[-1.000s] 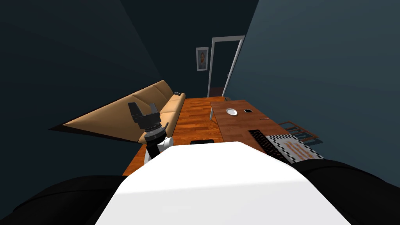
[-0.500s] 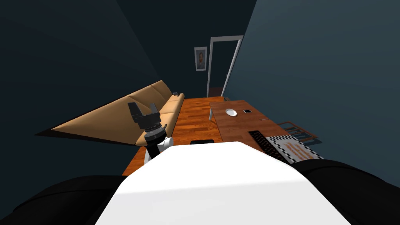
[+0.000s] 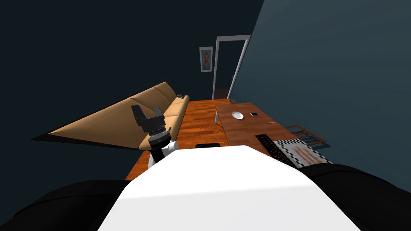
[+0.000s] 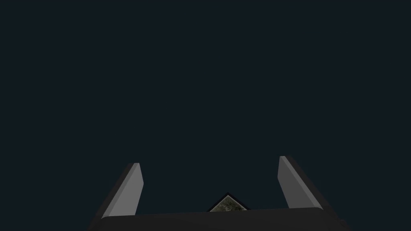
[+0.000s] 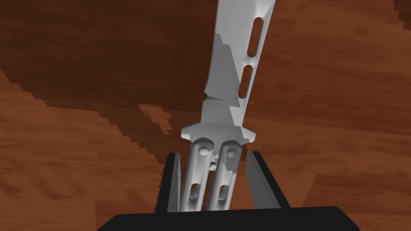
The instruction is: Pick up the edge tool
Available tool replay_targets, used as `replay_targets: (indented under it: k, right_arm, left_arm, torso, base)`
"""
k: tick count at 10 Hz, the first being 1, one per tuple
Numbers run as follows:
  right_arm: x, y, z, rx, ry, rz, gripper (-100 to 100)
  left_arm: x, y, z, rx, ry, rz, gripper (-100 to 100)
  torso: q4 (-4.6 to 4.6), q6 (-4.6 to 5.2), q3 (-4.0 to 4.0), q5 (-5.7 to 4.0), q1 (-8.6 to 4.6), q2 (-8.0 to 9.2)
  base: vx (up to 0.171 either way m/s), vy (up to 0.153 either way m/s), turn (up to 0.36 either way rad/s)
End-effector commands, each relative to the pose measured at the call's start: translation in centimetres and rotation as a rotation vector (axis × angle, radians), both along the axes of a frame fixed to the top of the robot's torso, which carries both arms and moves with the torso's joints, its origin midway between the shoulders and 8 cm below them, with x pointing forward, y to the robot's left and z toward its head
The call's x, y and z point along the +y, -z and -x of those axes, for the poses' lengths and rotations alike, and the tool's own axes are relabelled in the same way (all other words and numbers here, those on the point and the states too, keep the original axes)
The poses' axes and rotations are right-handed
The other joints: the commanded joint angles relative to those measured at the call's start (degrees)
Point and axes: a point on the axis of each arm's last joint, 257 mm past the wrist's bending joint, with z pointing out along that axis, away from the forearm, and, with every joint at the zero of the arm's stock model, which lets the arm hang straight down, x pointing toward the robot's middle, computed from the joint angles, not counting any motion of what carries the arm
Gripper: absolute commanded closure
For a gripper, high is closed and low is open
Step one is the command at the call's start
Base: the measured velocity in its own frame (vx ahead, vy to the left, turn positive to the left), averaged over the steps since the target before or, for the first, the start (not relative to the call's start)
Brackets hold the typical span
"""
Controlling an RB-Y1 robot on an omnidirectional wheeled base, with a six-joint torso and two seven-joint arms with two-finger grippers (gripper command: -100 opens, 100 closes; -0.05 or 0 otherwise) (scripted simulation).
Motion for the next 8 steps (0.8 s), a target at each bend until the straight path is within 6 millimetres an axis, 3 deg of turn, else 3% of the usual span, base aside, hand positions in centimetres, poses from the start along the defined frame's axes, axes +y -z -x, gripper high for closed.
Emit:
replay_targets:
  k: [1, 2, 3, 8]
  right_arm:
    - [0.0, 0.0, 0.0, 0.0, 0.0, 0.0, 100]
    - [0.0, 0.0, 0.0, 0.0, 0.0, 0.0, 0]
    - [-0.5, -0.5, -0.9, -0.001, -0.001, 0.002, 100]
    - [-1.6, -1.5, -3.3, 0.0, 0.012, 0.002, 100]
  left_arm:
    - [0.0, 0.0, 0.0, 0.0, 0.0, 0.0, 0]
    - [0.0, 0.0, 0.0, 0.0, 0.0, 0.0, 0]
    - [0.0, 0.0, 0.0, 0.0, 0.0, 0.0, 0]
    - [0.0, 0.0, 0.0, 0.0, 0.0, 0.0, 0]
  torso:
    - [0.0, 0.0, 0.0, 0.0, 0.0, 0.0]
    - [0.0, 0.01, 0.0, 0.0, -0.01, 0.0]
    - [0.0, 0.01, 0.0, 0.0, -0.01, 0.01]
    - [0.05, 0.0, 0.14, 0.04, 0.13, 0.25]
  base:
    - [0.0, 0.0, 0.0]
    - [0.0, 0.0, 0.0]
    - [-0.047, 0.013, 0.056]
    - [-0.07, 0.027, 0.043]
